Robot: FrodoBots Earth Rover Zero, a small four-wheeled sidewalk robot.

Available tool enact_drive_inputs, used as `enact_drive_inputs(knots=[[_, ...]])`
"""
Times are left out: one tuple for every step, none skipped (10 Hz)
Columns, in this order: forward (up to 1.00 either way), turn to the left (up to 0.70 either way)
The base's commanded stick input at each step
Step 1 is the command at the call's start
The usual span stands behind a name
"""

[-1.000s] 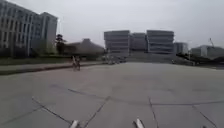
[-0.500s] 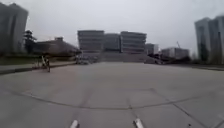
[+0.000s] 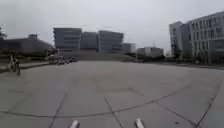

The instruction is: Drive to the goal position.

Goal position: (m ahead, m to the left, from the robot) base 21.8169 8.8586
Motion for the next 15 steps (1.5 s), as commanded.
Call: enact_drive_inputs(knots=[[0.96, -0.04], [1.00, 0.02], [1.00, 0.02], [1.00, 0.02], [1.00, 0.02], [1.00, 0.02], [1.00, 0.02], [1.00, 0.02], [1.00, 0.02], [1.00, 0.02], [1.00, 0.02], [1.00, 0.02], [1.00, 0.02], [1.00, 0.02], [1.00, 0.02]])
